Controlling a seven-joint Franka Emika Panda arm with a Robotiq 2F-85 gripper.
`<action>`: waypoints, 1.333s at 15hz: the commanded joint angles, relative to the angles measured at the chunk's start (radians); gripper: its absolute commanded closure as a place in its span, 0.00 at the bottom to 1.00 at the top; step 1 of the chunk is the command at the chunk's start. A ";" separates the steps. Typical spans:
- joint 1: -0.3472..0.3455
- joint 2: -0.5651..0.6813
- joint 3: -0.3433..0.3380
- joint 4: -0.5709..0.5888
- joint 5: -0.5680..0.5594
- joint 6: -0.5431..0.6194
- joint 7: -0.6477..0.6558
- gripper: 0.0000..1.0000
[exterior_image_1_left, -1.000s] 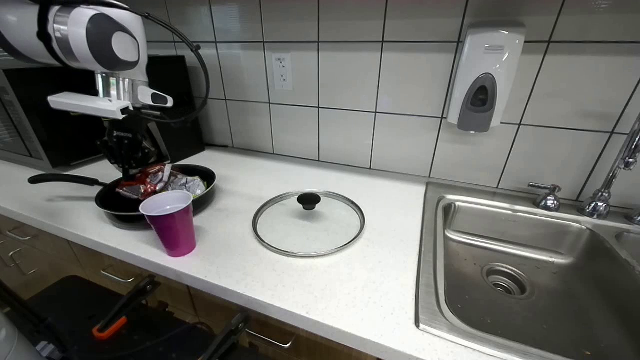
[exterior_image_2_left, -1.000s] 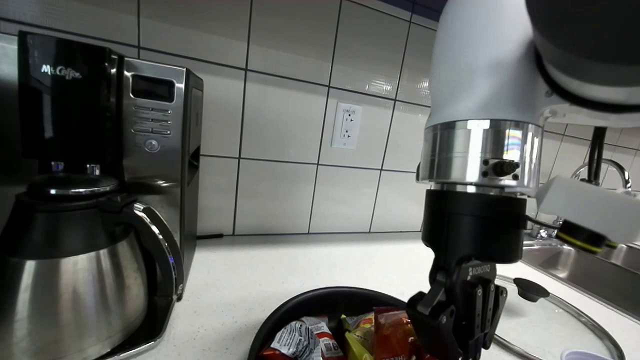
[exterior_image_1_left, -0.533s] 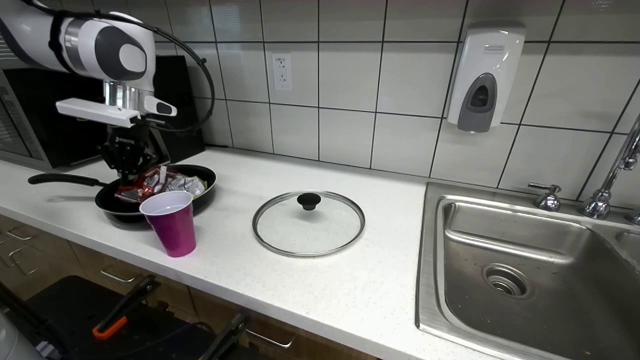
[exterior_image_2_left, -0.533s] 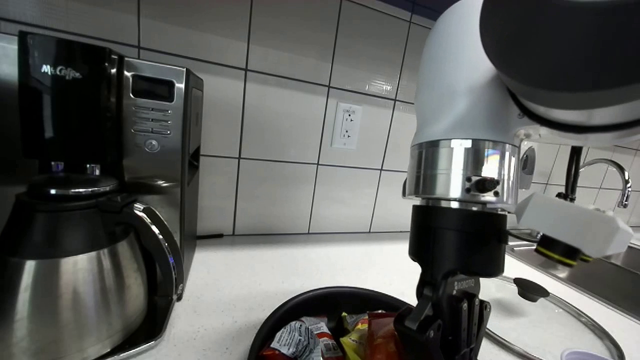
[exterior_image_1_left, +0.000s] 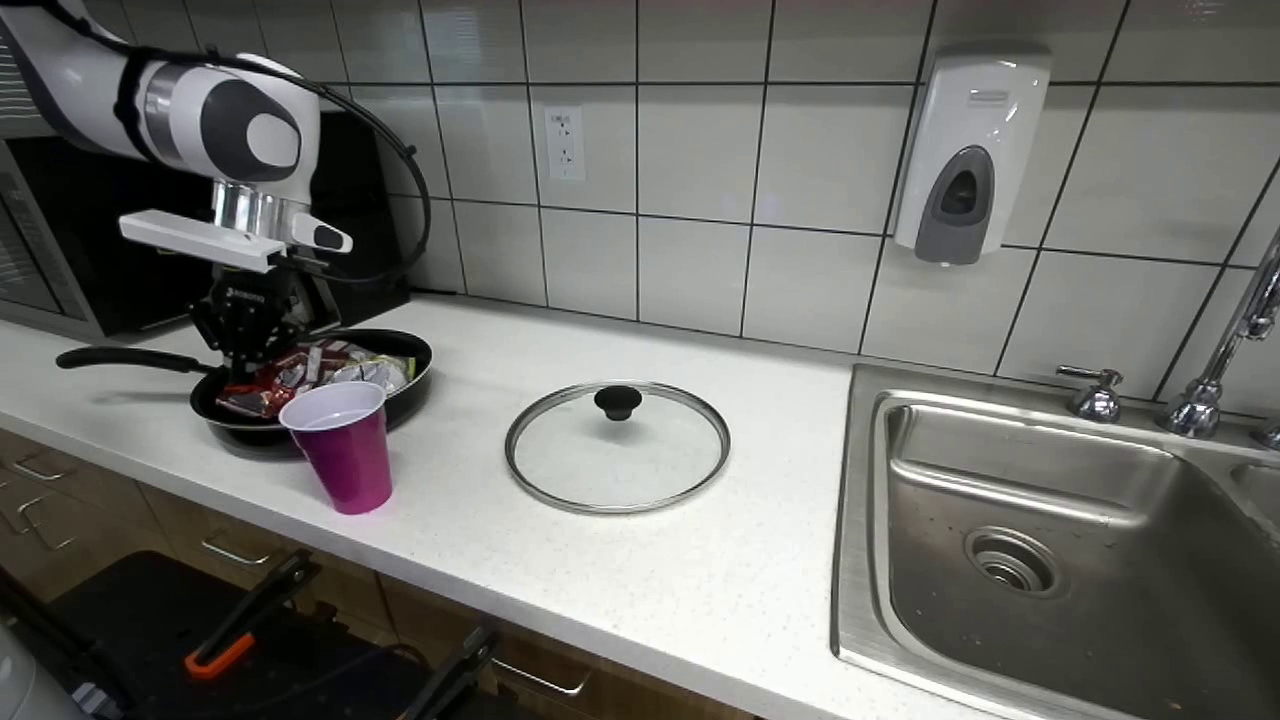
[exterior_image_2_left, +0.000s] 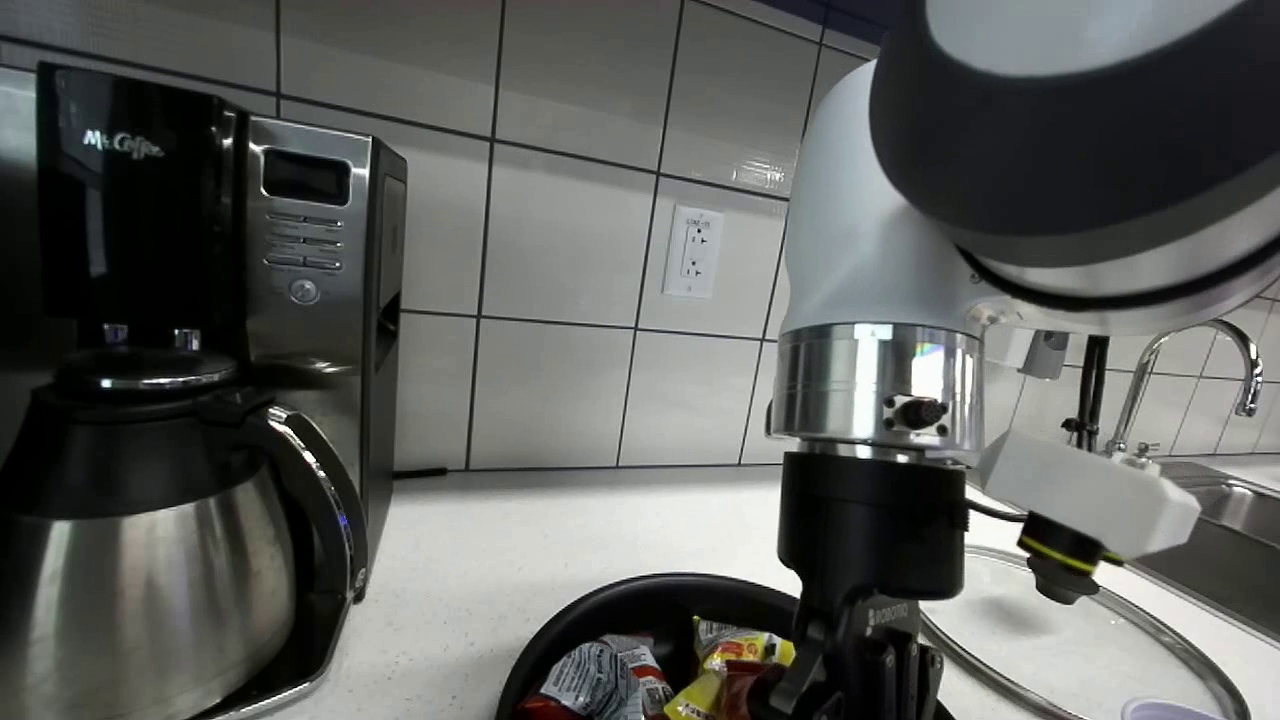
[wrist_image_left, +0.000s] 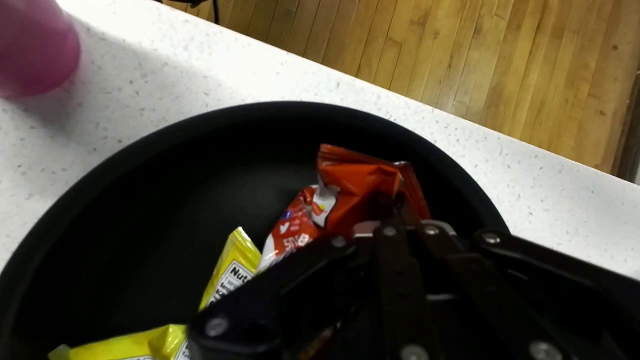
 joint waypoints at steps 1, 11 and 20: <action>-0.020 0.058 0.006 0.048 0.009 -0.011 -0.017 1.00; -0.042 0.117 -0.008 0.080 0.005 0.011 -0.004 1.00; -0.042 0.094 -0.006 0.073 0.003 0.000 -0.003 0.52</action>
